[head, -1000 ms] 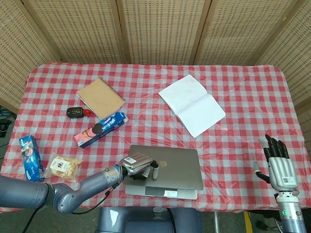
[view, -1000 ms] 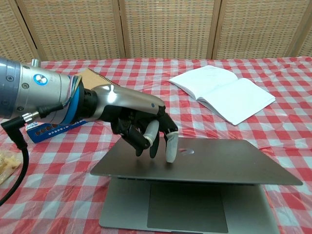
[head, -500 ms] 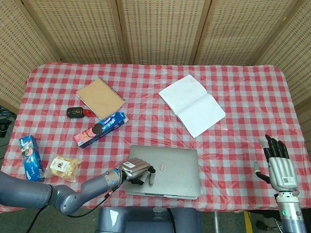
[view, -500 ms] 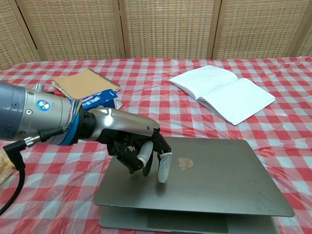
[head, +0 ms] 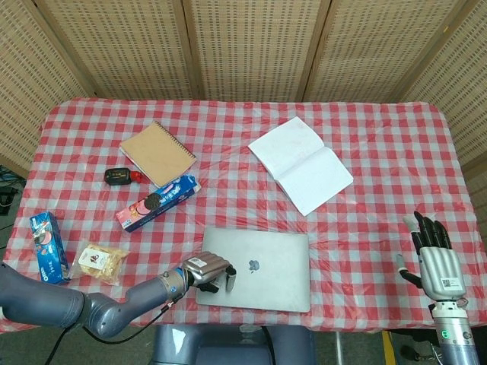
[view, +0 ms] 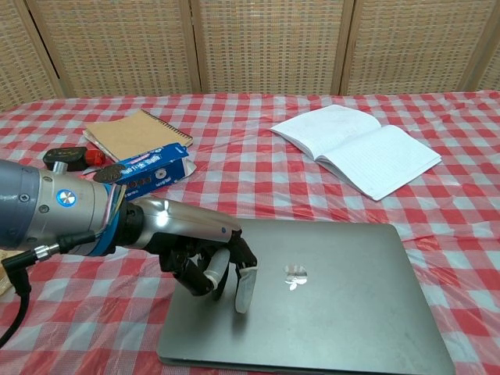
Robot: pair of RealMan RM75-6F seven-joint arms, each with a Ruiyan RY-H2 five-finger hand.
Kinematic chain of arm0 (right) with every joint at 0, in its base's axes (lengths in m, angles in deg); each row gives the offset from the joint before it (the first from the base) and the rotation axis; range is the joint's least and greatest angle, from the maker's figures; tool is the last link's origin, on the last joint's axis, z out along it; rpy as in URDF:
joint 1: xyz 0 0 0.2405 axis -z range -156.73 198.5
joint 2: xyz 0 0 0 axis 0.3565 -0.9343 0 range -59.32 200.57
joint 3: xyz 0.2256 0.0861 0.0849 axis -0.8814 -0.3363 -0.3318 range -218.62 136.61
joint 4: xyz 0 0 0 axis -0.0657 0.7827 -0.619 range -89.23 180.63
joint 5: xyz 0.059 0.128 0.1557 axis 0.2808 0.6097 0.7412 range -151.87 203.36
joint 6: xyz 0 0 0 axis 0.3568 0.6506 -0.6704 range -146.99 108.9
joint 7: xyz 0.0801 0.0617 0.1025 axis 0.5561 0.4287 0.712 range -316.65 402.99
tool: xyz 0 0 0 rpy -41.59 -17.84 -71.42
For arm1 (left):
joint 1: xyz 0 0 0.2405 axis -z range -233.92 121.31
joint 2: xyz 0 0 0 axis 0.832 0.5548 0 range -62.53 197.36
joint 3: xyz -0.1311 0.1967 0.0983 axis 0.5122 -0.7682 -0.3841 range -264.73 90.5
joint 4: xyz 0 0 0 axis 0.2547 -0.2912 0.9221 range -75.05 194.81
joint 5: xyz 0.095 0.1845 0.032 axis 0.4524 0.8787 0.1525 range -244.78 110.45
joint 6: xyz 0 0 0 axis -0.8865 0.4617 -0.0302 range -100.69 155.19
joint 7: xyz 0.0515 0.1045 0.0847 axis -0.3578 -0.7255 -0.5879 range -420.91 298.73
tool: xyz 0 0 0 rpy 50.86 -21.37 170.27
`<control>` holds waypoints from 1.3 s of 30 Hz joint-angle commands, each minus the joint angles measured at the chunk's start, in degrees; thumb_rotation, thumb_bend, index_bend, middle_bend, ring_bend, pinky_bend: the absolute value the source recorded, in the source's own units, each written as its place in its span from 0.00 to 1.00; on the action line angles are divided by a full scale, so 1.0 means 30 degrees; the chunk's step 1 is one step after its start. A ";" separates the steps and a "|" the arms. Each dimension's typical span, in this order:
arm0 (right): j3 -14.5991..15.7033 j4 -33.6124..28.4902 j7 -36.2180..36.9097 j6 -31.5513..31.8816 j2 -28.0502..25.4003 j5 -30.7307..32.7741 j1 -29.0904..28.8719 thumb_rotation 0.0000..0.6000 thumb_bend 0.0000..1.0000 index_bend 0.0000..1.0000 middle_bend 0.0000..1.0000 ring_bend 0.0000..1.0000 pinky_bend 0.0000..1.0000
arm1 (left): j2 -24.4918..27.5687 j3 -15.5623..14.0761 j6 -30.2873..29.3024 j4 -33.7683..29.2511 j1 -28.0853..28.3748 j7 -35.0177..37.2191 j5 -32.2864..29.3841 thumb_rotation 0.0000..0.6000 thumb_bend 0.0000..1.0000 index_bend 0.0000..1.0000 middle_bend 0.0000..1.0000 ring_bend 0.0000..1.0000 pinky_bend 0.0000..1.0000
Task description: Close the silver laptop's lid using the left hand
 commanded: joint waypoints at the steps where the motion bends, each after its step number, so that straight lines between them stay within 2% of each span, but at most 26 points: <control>1: 0.0013 -0.0024 -0.0010 0.0021 -0.0009 -0.0040 0.0007 1.00 0.66 0.01 0.00 0.00 0.00 | 0.0083 -0.0153 -0.0035 -0.0067 -0.0038 -0.0069 -0.0036 1.00 1.00 0.47 0.36 0.42 0.44; 9: 0.0095 -0.0200 -0.0128 0.0232 -0.0020 -0.0331 0.0049 1.00 0.66 0.01 0.00 0.00 0.00 | 0.0361 -0.0528 -0.0323 -0.0385 -0.0315 -0.0173 0.0100 1.00 1.00 0.43 0.34 0.41 0.42; 14: 0.0152 -0.0262 -0.0157 0.0564 -0.0004 -0.0687 0.0118 1.00 0.66 0.01 0.00 0.00 0.00 | 0.1164 0.0156 -0.1434 -0.1361 -0.1449 0.0906 0.1355 1.00 0.98 0.39 0.30 0.37 0.40; 15: 0.0167 -0.0266 -0.0151 0.0574 -0.0001 -0.0701 0.0129 1.00 0.66 0.01 0.00 0.00 0.00 | 0.1420 0.0330 -0.1682 -0.1617 -0.1791 0.1257 0.1818 1.00 0.94 0.38 0.29 0.37 0.39; 18: 0.0206 -0.0293 -0.0123 0.0570 -0.0016 -0.0745 0.0143 1.00 0.66 0.01 0.00 0.00 0.00 | 0.2121 0.0568 -0.2924 -0.2173 -0.2963 0.1862 0.3736 1.00 0.73 0.33 0.22 0.31 0.37; 21: 0.0239 -0.0302 -0.0147 0.0525 -0.0025 -0.0750 0.0145 1.00 0.65 0.01 0.00 0.00 0.00 | 0.2642 0.0418 -0.4371 -0.2634 -0.4179 0.2213 0.5454 1.00 0.58 0.19 0.06 0.13 0.23; 23: 0.0276 -0.0327 -0.0166 0.0465 -0.0050 -0.0734 0.0149 1.00 0.65 0.00 0.00 0.00 0.00 | 0.2897 0.0248 -0.5142 -0.2819 -0.4825 0.2358 0.6254 1.00 0.42 0.05 0.00 0.02 0.10; 26: 0.0370 -0.0342 -0.0230 0.0260 -0.0057 -0.0660 0.0139 1.00 0.64 0.00 0.00 0.00 0.00 | 0.3750 -0.0612 -0.7233 -0.2999 -0.6314 0.1499 0.7725 1.00 0.20 0.00 0.00 0.00 0.00; 28: 0.0455 -0.0243 -0.0338 0.0112 -0.0004 -0.0658 0.0113 1.00 0.64 0.00 0.00 0.00 0.00 | 0.3927 -0.1392 -1.0738 -0.2438 -0.8074 -0.1008 0.8799 1.00 0.16 0.00 0.00 0.00 0.00; 32: 0.0595 -0.0220 -0.0490 -0.0028 0.0030 -0.0691 0.0120 1.00 0.62 0.00 0.00 0.00 0.00 | 0.2312 -0.1978 -1.6094 -0.0712 -1.1069 -0.5135 1.0376 1.00 0.16 0.00 0.00 0.00 0.00; 36: 0.0710 -0.0334 -0.0645 0.0062 0.0052 -0.0953 0.0134 1.00 0.61 0.00 0.00 0.00 0.00 | 0.1242 -0.2293 -1.9495 0.1300 -1.3432 -0.7109 1.1559 1.00 0.13 0.00 0.00 0.00 0.00; 39: 0.0833 -0.0339 -0.0813 0.0023 0.0108 -0.1135 0.0115 1.00 0.60 0.00 0.00 0.00 0.00 | 0.1128 -0.2487 -2.0483 0.1922 -1.4520 -0.7045 1.1893 1.00 0.07 0.00 0.00 0.00 0.00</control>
